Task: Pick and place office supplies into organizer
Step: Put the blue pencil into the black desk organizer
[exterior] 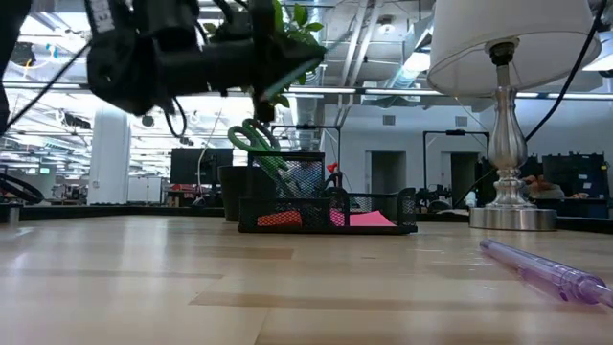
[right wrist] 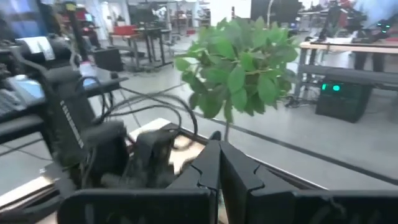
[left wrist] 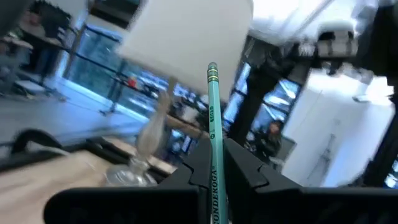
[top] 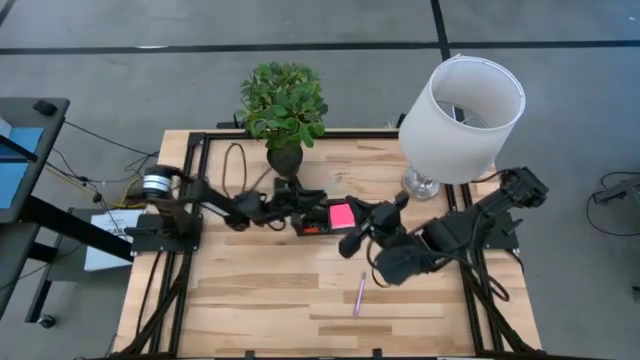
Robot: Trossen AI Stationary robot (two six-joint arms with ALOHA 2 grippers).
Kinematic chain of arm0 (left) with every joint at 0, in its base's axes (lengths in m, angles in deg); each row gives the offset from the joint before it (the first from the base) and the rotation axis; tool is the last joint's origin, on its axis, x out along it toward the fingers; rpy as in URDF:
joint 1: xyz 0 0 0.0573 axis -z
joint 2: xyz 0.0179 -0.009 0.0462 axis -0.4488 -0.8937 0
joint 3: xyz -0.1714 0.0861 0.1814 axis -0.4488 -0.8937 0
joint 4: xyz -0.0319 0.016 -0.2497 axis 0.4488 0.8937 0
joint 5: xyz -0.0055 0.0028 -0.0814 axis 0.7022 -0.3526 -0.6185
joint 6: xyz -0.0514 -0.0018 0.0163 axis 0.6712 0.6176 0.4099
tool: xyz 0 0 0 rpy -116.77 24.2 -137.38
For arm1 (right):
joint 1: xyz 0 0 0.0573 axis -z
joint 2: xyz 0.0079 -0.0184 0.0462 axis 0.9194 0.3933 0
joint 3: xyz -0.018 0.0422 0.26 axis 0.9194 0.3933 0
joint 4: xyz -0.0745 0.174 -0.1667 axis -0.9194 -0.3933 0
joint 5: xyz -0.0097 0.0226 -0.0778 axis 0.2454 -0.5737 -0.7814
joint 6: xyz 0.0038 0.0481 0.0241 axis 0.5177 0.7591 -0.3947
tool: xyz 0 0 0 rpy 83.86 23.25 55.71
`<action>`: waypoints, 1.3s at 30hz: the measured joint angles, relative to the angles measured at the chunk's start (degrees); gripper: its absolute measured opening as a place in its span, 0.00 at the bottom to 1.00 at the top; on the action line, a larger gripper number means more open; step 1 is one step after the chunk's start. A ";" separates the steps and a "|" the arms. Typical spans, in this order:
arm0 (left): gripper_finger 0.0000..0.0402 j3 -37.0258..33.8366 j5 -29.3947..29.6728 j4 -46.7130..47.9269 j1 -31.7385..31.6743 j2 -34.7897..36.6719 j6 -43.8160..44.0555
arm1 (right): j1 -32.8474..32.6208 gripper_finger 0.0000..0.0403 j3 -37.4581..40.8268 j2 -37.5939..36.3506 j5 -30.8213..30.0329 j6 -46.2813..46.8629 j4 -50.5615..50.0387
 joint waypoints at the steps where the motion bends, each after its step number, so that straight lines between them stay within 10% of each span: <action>1: 0.02 1.02 -1.05 -0.44 -0.03 -1.92 0.17 | 0.73 0.00 -0.02 -0.02 0.51 0.03 -0.33; 14: 0.02 5.06 -9.04 -0.67 -6.68 -4.92 -8.43 | 6.13 0.00 -0.02 -0.02 4.16 0.08 -4.48; 26: 0.02 5.06 -19.47 -0.87 -8.09 -0.24 -5.44 | 3.51 0.00 -0.02 -0.05 2.41 41.46 -31.22; 39: 0.02 5.09 -23.05 -0.70 -7.78 3.86 -1.58 | 10.41 0.12 -0.02 -0.25 20.71 15.23 -14.93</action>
